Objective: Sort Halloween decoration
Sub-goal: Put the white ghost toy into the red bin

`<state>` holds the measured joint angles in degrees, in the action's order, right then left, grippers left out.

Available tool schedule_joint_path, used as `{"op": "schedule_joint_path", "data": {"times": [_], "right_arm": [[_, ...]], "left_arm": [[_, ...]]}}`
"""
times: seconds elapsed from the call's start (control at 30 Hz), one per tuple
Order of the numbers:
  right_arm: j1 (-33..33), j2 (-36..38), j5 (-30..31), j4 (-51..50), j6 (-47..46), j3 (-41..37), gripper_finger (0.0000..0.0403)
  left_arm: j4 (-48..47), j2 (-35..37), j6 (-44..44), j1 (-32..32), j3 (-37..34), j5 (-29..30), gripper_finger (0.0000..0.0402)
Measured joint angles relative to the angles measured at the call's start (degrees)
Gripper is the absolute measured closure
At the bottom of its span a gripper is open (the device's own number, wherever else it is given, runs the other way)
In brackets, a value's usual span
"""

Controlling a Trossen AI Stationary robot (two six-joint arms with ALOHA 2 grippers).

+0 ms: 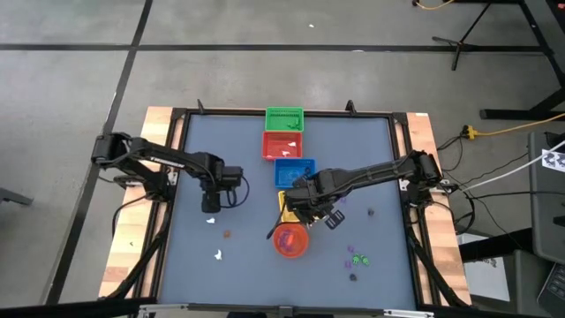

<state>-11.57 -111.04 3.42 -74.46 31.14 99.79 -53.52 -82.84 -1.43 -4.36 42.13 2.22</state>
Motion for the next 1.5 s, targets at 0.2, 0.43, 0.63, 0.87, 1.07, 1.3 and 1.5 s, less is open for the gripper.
{"op": "schedule_joint_path", "data": {"times": [0.2, 0.43, 0.63, 0.87, 1.07, 1.3, 1.5], "right_arm": [[0.0, 0.0, 0.0, -0.1, 0.2, 0.0, 0.0276], [0.0, 0.0, 0.0, -0.1, 0.2, 0.0, 0.0276], [0.0, 0.0, 0.0, -0.1, 0.6, 0.0, 0.0276], [0.0, 0.0, 0.0, -0.1, 0.8, 0.0, 0.0276], [0.0, 0.0, 0.0, -0.1, 0.9, 0.0, 0.0276], [0.0, 0.0, 0.0, -0.2, 3.5, 0.0, 0.0276], [0.0, 0.0, 0.0, -0.3, 3.9, 0.0, 0.0276]], "left_arm": [[0.0, -3.2, -0.1, 0.0, 0.0, 0.2, 0.0214], [0.0, -3.7, -1.1, 0.0, 0.0, 2.0, 0.0214], [0.0, -3.7, -1.1, -0.2, 0.0, 2.0, 0.0214], [0.0, -3.7, -0.6, -1.8, 0.0, 0.6, 0.0214], [0.0, -3.7, -0.3, -3.2, 0.0, 0.2, 0.0214], [0.5, -3.7, 0.1, -3.6, 0.3, -0.4, 0.0214], [5.5, -3.7, -1.0, -3.6, 0.5, -0.7, 0.0214]]}}
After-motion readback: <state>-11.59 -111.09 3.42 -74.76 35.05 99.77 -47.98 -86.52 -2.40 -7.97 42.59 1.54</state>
